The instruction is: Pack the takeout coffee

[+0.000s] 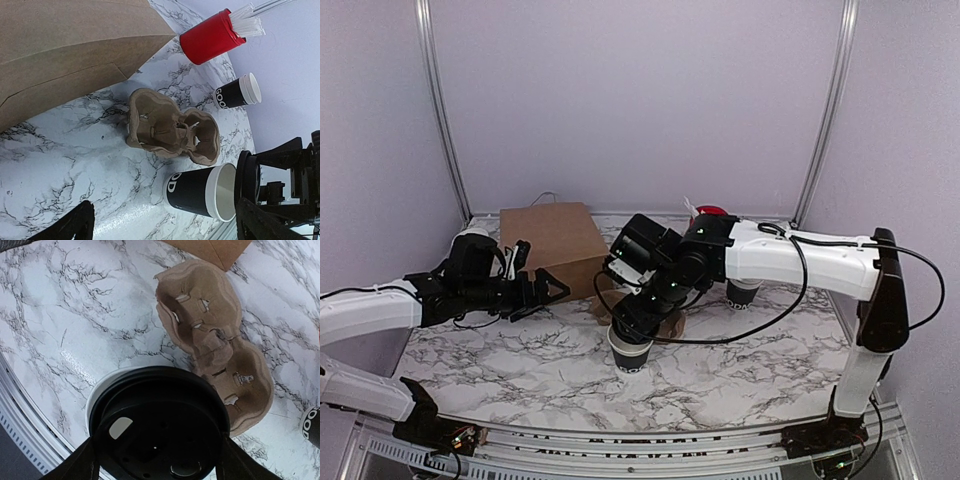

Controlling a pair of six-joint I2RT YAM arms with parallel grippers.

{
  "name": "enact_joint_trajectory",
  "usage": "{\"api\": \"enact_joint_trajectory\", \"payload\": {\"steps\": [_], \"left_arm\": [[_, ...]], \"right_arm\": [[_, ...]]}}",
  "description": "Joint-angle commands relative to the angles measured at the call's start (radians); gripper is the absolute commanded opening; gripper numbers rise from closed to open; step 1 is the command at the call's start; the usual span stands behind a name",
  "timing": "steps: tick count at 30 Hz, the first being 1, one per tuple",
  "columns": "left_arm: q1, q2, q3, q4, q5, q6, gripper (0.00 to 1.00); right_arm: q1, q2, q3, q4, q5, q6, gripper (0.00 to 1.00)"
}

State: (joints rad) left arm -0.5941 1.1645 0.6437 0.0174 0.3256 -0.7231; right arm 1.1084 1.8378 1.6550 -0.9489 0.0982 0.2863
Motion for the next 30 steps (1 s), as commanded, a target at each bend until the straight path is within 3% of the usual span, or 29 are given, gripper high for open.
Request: {"api": "enact_joint_trajectory", "payload": {"steps": [1, 30], "left_arm": [[-0.016, 0.008, -0.022, 0.056, 0.011, -0.023, 0.99], [-0.04, -0.005, -0.06, 0.085, 0.002, -0.046, 0.99]], "right_arm": [[0.019, 0.027, 0.058, -0.039, -0.015, -0.019, 0.75], [0.033, 0.097, 0.075, -0.038, -0.032, -0.03, 0.75]]}}
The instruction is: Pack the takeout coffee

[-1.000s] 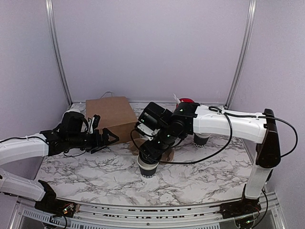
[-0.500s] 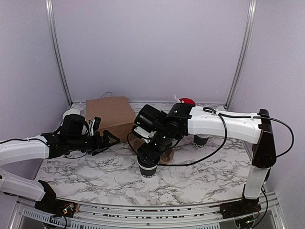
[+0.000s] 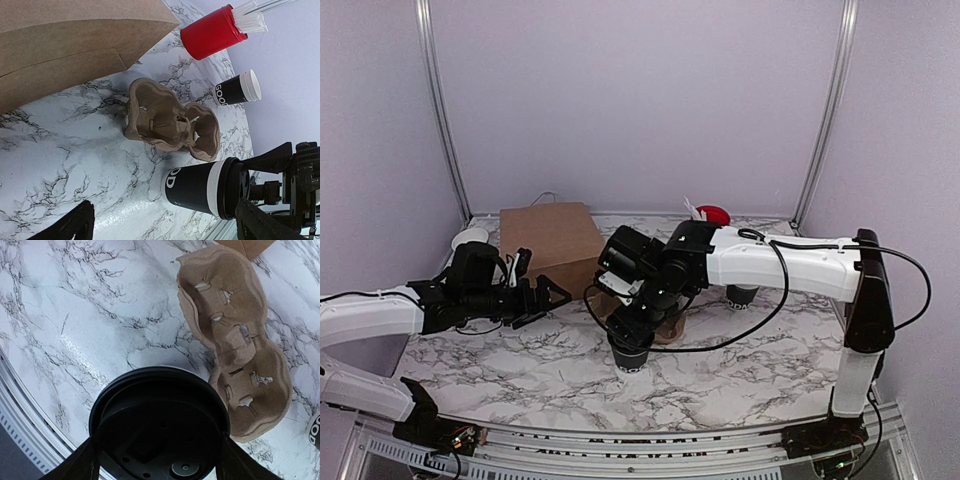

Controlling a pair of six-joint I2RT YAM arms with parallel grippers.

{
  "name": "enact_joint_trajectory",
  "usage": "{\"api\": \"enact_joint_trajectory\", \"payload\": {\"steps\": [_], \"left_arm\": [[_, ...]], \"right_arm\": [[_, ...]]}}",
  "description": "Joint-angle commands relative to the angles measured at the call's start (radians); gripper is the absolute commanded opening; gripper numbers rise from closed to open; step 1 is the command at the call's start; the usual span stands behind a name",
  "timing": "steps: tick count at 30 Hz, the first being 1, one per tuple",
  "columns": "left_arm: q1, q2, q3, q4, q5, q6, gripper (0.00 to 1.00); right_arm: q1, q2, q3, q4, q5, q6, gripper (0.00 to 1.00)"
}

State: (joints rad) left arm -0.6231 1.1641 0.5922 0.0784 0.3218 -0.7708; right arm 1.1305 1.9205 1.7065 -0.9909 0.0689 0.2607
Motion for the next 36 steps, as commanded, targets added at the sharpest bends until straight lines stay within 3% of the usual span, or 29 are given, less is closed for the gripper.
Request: {"api": "enact_joint_trajectory", "payload": {"steps": [1, 13, 25, 36], "left_arm": [[-0.013, -0.002, -0.008, 0.024, 0.007, 0.002, 0.99], [-0.047, 0.056, 0.013, 0.023, 0.003, 0.024, 0.99], [-0.174, 0.159, 0.089, 0.015, 0.007, 0.094, 0.98], [-0.212, 0.253, 0.136, 0.01, -0.009, 0.113, 0.95]], "right_arm": [[0.01, 0.016, 0.02, 0.004, -0.003, -0.006, 0.75], [0.01, 0.018, -0.04, 0.017, -0.026, 0.015, 0.75], [0.014, 0.026, -0.087, 0.046, -0.042, 0.039, 0.75], [0.013, 0.031, -0.094, 0.054, -0.043, 0.041, 0.75]]}}
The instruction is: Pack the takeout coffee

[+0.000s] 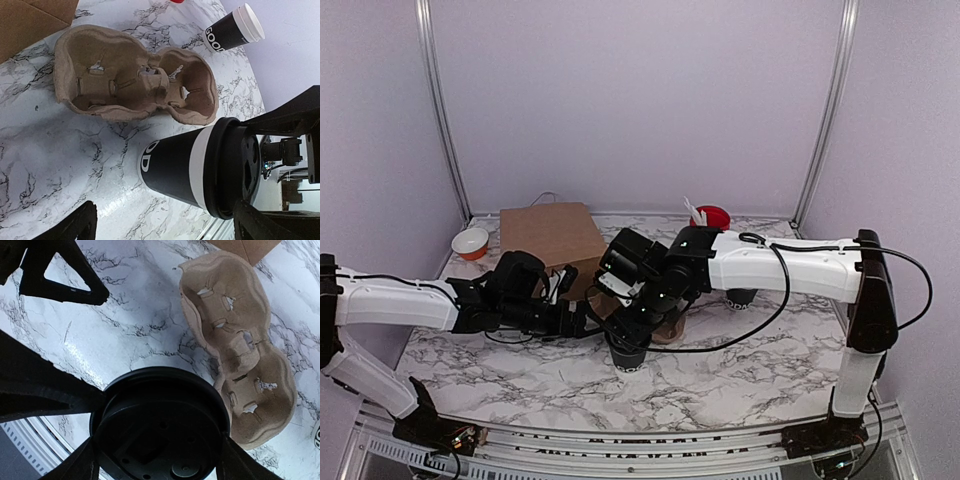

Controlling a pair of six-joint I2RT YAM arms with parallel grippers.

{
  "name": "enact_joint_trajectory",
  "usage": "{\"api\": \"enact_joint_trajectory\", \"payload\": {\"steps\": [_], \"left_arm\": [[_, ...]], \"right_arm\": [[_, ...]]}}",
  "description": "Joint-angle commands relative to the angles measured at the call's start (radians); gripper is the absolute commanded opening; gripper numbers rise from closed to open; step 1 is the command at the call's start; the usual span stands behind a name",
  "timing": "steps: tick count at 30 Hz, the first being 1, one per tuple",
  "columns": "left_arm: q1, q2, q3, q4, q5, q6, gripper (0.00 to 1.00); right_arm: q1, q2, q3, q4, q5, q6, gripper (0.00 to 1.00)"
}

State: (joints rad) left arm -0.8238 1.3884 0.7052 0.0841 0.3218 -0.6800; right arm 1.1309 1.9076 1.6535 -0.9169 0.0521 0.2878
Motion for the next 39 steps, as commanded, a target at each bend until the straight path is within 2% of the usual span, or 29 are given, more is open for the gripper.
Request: {"api": "enact_joint_trajectory", "payload": {"steps": [1, 9, 17, 27, 39], "left_arm": [[-0.014, 0.035, 0.023, 0.007, -0.01, 0.022, 0.95], [-0.028, 0.077, 0.061, -0.001, -0.04, 0.019, 0.94], [-0.037, 0.123, 0.088, -0.109, -0.129, 0.022, 0.94], [-0.068, 0.203, 0.088, -0.156, -0.145, 0.028, 0.93], [-0.089, 0.208, 0.101, -0.19, -0.172, 0.018, 0.93]], "right_arm": [[0.013, 0.044, -0.042, -0.02, -0.025, 0.014, 0.75], [0.015, 0.047, -0.043, -0.016, -0.026, 0.012, 0.75], [0.015, 0.041, -0.065, -0.002, -0.032, 0.02, 0.75], [0.026, 0.031, -0.119, 0.038, -0.039, 0.057, 0.76], [0.033, 0.012, -0.149, 0.064, -0.024, 0.079, 0.75]]}}
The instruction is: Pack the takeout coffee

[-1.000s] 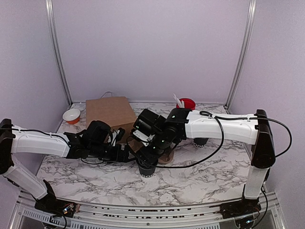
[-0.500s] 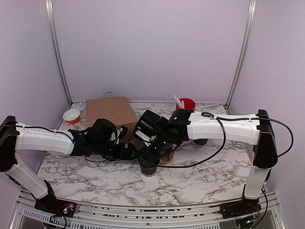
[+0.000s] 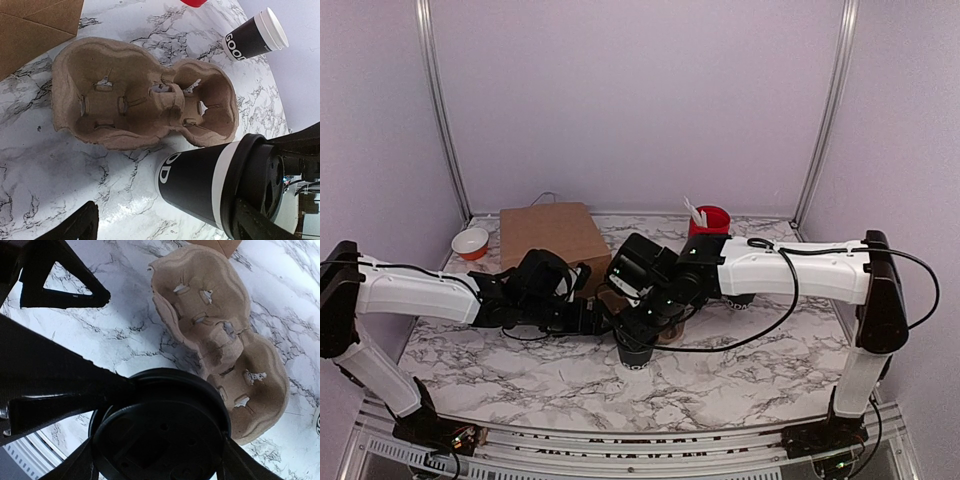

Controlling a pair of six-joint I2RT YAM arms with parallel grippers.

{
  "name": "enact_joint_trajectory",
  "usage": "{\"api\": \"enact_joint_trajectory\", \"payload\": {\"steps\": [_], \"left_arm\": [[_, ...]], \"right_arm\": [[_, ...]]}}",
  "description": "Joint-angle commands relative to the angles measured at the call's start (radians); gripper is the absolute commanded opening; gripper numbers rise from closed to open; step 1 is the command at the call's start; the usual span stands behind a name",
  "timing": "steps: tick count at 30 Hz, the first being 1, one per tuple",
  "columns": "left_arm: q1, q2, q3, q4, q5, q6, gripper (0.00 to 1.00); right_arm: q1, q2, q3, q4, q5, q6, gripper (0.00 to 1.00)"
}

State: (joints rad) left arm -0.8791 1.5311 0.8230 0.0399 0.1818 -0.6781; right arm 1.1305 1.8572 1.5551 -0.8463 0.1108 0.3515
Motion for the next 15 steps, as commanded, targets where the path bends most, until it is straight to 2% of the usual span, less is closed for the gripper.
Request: {"api": "enact_joint_trajectory", "payload": {"steps": [1, 9, 15], "left_arm": [[-0.034, 0.061, -0.01, -0.15, -0.033, 0.018, 0.93], [-0.035, 0.013, 0.108, -0.221, -0.044, 0.067, 0.93], [-0.043, 0.015, 0.167, -0.239, -0.018, 0.091, 0.93]], "right_arm": [[0.033, 0.059, -0.045, -0.008, -0.079, 0.017, 0.75], [0.034, 0.043, 0.036, -0.021, -0.029, 0.04, 0.78], [0.027, 0.022, 0.06, -0.028, 0.012, 0.058, 0.85]]}}
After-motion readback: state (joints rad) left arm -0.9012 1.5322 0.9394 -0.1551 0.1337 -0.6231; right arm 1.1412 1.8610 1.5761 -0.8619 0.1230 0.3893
